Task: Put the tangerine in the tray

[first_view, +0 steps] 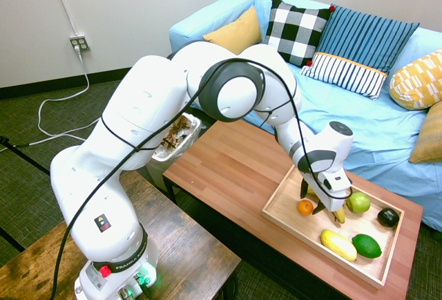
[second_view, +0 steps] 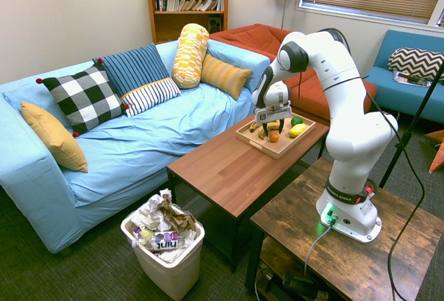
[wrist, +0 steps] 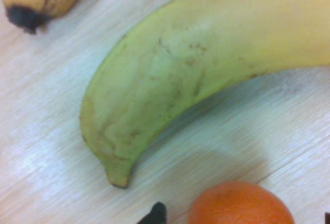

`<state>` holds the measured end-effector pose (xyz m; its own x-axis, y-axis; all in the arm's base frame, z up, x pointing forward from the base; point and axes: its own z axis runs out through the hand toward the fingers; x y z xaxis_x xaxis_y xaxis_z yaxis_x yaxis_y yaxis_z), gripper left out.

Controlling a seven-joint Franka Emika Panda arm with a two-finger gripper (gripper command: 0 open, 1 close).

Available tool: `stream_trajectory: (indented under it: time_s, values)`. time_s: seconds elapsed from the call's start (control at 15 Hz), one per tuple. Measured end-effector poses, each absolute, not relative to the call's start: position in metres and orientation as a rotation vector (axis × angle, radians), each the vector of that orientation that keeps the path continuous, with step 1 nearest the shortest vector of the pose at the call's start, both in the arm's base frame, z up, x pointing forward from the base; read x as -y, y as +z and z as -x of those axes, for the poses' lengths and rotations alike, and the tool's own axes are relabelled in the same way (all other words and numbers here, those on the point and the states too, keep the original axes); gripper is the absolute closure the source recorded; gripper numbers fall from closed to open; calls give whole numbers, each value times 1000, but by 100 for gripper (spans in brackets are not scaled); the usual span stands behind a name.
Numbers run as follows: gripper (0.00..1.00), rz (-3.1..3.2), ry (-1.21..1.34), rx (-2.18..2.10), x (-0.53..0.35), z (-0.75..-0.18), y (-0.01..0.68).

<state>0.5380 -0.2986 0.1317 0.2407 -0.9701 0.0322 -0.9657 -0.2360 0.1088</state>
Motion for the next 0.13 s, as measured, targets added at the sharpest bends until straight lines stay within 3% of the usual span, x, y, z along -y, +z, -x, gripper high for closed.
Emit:
stream_trajectory:
  time_s: [0.13]
  values:
    - [0,-2415,-50,1869,300,-532,159]
